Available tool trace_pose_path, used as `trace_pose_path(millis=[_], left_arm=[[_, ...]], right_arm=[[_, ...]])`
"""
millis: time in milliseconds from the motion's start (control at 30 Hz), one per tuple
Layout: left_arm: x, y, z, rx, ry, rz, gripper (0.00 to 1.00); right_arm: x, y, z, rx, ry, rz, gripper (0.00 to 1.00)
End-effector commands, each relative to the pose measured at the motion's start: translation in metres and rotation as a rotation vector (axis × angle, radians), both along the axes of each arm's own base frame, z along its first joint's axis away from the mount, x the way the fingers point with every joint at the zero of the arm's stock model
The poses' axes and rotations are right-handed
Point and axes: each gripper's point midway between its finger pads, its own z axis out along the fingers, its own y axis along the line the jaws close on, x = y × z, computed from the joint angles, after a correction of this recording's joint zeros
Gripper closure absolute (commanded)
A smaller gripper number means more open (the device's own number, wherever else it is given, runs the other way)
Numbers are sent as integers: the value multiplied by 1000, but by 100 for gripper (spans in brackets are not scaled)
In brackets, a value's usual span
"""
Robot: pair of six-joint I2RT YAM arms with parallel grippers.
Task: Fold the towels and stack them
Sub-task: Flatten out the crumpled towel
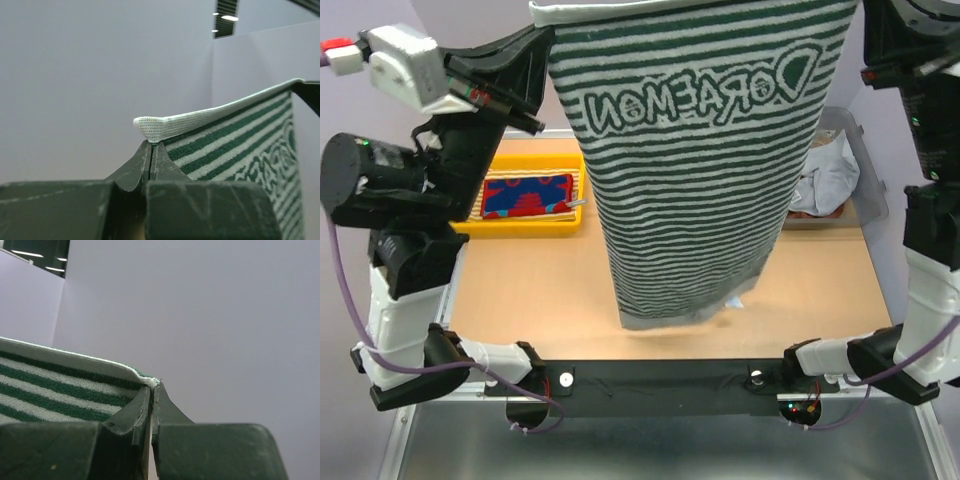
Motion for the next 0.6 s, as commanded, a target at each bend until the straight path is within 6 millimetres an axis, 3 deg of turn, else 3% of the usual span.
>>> trace_pose_path(millis=[0,67,100,133,167,233,267,333,367,400,467,500,567], left_arm=[[48,40,7,-126,58,343,100],[77,43,-3,-130,89,466,100],[105,28,-17,-97,121,491,100],[123,22,-23,-76,121,477,100],[151,32,-35,-59,150,520,100],[207,14,-74,-25,234,508,100],[243,11,-101,9,281,551,100],[276,5,-128,40,327,563,100],[294,2,-143,57,351,558,100],[323,1,-170,75,397,561,100],[351,-3,-197,90,430,540,100],[378,-1,-226,112,471,550,100],[399,-1,-243,105,494,538,100]], right_arm=[[54,-13,-4,71,22,-135,99],[80,-10,-17,62,59,-162,99],[114,-4,-39,54,128,-185,99],[130,-3,-48,44,148,-210,99],[149,-3,-62,47,184,-241,99],[187,-3,-93,33,259,-307,100],[218,3,-119,-5,308,-337,100],[256,5,-156,-39,374,-387,99],[286,10,-187,-67,428,-402,100],[303,6,-207,-79,461,-417,100],[330,4,-233,-62,487,-415,100],[355,3,-265,-83,534,-418,99],[376,3,-282,-72,545,-412,99]])
